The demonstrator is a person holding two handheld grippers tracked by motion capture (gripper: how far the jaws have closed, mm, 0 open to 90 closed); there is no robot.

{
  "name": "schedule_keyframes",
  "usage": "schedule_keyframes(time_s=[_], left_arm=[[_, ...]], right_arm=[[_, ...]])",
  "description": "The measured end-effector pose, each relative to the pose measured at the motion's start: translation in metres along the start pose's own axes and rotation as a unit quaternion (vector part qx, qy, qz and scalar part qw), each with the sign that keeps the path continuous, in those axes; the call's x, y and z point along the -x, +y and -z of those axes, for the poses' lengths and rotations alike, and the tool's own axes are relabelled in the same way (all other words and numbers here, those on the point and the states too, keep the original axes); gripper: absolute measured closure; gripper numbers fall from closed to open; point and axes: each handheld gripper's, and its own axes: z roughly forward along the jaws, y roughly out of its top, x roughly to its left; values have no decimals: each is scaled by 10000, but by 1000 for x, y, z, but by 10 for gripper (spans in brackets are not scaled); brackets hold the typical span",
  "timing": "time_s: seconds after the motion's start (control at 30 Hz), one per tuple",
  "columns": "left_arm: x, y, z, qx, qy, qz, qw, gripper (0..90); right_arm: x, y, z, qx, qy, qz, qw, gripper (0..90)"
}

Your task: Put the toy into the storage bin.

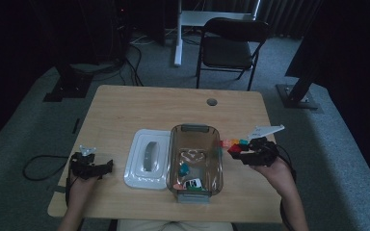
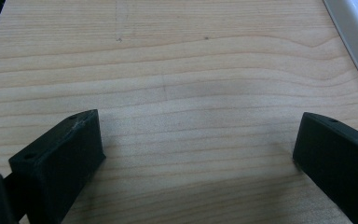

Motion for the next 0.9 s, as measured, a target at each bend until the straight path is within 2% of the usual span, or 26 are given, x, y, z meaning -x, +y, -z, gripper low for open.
schedule_keyframes(time_s=[0.03,0.07,0.13,0.17,0.23,0.3,0.33,0.43,0.47,0.5,0.53,0.67,0.77,0.8,0.9], left_arm=[[0,0,0,0,-1,-1,10000,20],[0,0,0,0,-1,-1,10000,20],[0,0,0,1,-1,-1,10000,20],[0,0,0,0,-1,-1,10000,20],[0,0,0,0,-2,-1,10000,20],[0,0,0,0,-2,-1,10000,20],[0,0,0,-1,0,-1,10000,20],[0,0,0,-2,0,-2,10000,20],[0,0,0,-1,0,-1,10000,20],[0,0,0,-1,-1,-1,10000,20],[0,0,0,-1,-1,-2,10000,20],[0,0,0,0,-2,0,10000,20],[0,0,0,-1,-2,-2,10000,20],[0,0,0,-1,-1,-1,10000,20],[0,0,0,0,-2,-1,10000,20]], right_arm=[[-4,3,3,14,53,78,10000,585],[-12,9,7,28,191,295,9994,585],[-16,12,8,39,269,358,9990,585],[-23,17,8,27,377,525,9979,585],[-26,19,7,15,459,577,9973,585],[-33,23,5,-57,549,753,9956,585],[-40,27,1,-103,714,867,9936,585],[-51,33,-9,-271,918,1090,9894,585],[-51,33,-9,-271,918,1090,9894,585],[-59,36,-16,-434,1044,1292,9852,585],[-59,36,-16,-434,1044,1292,9852,585],[-70,40,-33,-680,1305,1570,9766,585],[-78,42,-45,-837,1475,1647,9717,585],[-82,43,-53,-954,1601,1702,9676,585],[-87,43,-67,-1183,1731,1836,9604,585]])
